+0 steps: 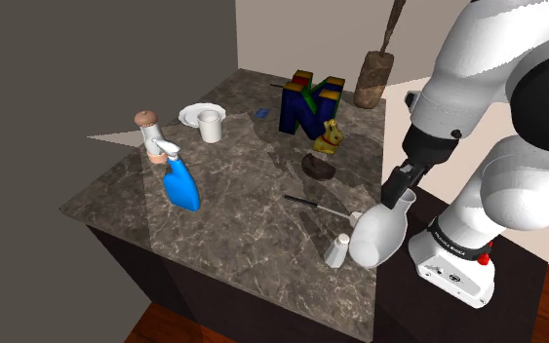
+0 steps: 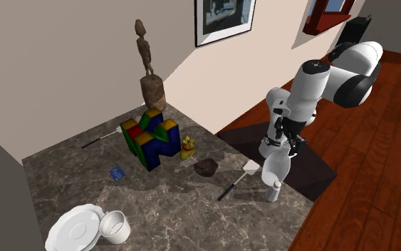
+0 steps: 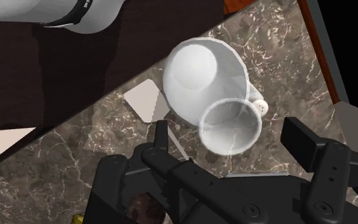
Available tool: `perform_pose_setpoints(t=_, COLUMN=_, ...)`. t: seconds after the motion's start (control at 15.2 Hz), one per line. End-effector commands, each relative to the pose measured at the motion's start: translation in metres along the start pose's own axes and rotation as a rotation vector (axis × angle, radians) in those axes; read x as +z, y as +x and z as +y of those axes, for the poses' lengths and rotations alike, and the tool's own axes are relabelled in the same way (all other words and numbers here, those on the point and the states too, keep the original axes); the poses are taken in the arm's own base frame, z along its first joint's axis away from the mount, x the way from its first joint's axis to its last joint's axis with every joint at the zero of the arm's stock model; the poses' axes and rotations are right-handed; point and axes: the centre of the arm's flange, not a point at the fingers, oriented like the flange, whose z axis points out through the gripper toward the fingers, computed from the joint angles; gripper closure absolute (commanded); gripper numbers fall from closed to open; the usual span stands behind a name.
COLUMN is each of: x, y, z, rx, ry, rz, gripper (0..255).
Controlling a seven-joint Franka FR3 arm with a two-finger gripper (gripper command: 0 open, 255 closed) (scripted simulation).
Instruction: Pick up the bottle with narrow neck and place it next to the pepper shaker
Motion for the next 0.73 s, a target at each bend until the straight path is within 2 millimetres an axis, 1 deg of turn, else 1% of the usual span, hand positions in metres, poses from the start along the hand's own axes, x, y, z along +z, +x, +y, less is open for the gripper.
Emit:
perform_pose_setpoints(t=0.0, x=-0.020, y=0.000, z=0.001, rx=0.000, ry=0.000, rz=0.000, gripper=0)
perform_pose_setpoints(t=0.13, x=-0.043, y=0.000, z=0.001, rx=0.000, ry=0.000, rz=0.000, gripper=0)
perform_pose_setpoints(t=0.66, x=-0.043, y=0.000, z=0.001, rx=0.000, ry=0.000, rz=0.000, gripper=0)
